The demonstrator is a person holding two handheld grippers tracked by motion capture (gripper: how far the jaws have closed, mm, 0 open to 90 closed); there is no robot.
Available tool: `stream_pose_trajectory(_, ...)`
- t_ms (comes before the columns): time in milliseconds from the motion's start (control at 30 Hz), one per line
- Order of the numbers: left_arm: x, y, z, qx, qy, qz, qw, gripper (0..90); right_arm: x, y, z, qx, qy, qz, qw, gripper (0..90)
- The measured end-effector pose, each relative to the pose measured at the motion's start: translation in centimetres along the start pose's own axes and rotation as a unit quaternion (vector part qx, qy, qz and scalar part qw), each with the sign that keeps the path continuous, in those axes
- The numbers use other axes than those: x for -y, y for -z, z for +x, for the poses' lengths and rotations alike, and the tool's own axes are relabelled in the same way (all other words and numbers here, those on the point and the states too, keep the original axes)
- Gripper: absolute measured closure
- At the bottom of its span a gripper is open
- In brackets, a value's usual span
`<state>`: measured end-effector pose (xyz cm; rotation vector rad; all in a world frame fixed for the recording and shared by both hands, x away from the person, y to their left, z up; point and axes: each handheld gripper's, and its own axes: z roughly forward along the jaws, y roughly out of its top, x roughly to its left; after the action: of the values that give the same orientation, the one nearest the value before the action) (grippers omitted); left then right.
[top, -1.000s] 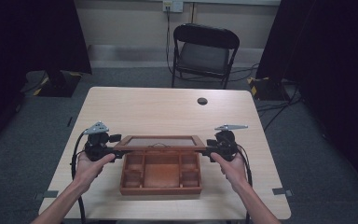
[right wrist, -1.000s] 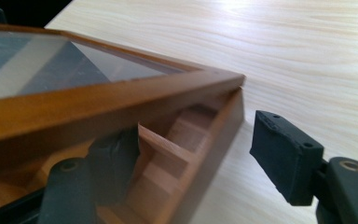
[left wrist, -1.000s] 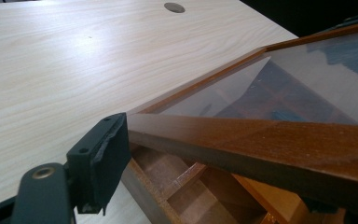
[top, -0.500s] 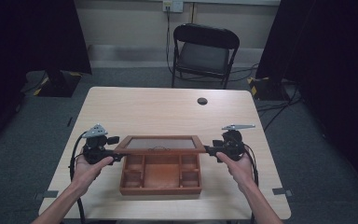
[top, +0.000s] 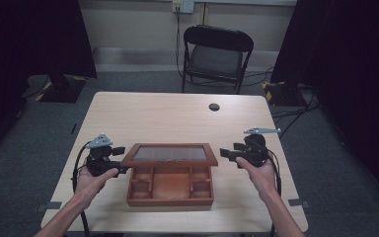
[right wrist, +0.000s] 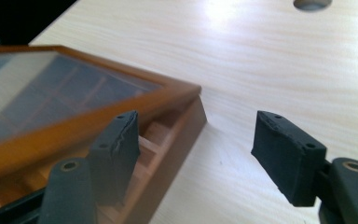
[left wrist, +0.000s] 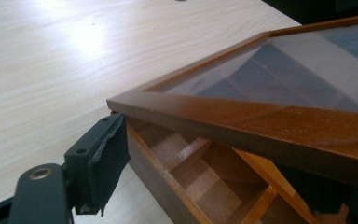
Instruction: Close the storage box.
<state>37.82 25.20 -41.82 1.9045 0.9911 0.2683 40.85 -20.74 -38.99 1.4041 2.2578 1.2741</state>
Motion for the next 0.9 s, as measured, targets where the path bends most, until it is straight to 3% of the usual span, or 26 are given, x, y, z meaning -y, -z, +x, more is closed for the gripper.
stream_pose_trajectory(167, 0.6, -0.1, -0.1, 0.005, -0.004, 0.008, 0.9999, 19.6, -1.4, 0.5, 0.8, -0.031, -0.005, -0.011, 0.9994, 28.5)
stream_pose_trajectory(300, 0.7, -0.1, 0.0, 0.009, -0.004, 0.008, 0.9999, 18.7, -2.9, 1.0, 2.9, -0.066, 0.022, -0.025, 0.9973, 33.7)
stream_pose_trajectory(367, 0.7, -0.2, 0.1, 0.014, 0.0, 0.007, 0.9999, 18.4, -3.6, 1.0, 4.4, -0.078, 0.048, -0.03, 0.9954, 37.8)
stream_pose_trajectory(433, 0.7, -0.2, 0.1, 0.015, 0.0, 0.009, 0.9999, 18.2, -4.3, 0.8, 6.1, -0.11, 0.067, -0.023, 0.9914, 40.7)
stream_pose_trajectory(467, 0.7, -0.2, 0.1, 0.015, 0.0, 0.009, 0.9999, 18.1, -4.5, 0.7, 6.9, -0.119, 0.079, -0.021, 0.9895, 43.0)
stream_pose_trajectory(500, 0.7, -0.2, 0.1, 0.015, 0.001, 0.009, 0.9999, 18.1, -4.5, 0.7, 6.9, -0.119, 0.079, -0.021, 0.9895, 43.0)
stream_pose_trajectory(533, 0.7, -0.2, 0.1, 0.014, 0.002, 0.009, 0.9999, 18.1, -5.1, 0.2, 8.5, -0.151, 0.099, -0.013, 0.9836, 46.1)
stream_pose_trajectory(600, 0.7, -0.2, 0.1, 0.015, 0.001, 0.009, 0.9999, 18.2, -5.6, -0.3, 10.0, -0.176, 0.115, -0.001, 0.9778, 51.2)
stream_pose_trajectory(700, 0.8, -0.3, 0.1, 0.018, 0.002, 0.009, 0.9998, 18.2, -6.3, -1.2, 11.9, -0.202, 0.136, 0.012, 0.9698, 59.2)
stream_pose_trajectory(733, 0.8, -0.3, 0.1, 0.018, 0.002, 0.009, 0.9998, 18.2, -6.3, -1.2, 11.9, -0.202, 0.136, 0.012, 0.9698, 59.2)
stream_pose_trajectory(767, 0.8, -0.3, 0.1, 0.018, 0.002, 0.009, 0.9998, 18.2, -6.4, -1.5, 12.4, -0.211, 0.142, 0.017, 0.9669, 61.3)
stream_pose_trajectory(800, 0.8, -0.3, 0.1, 0.018, 0.001, 0.01, 0.9998, 18.2, -6.4, -2.2, 13.4, -0.234, 0.153, 0.026, 0.9598, 66.7)
stream_pose_trajectory(900, 0.8, -0.3, 0.1, 0.017, -0.003, 0.013, 0.9998, 18.2, -6.1, -3.1, 14.3, -0.249, 0.162, 0.049, 0.9536, 68.3)
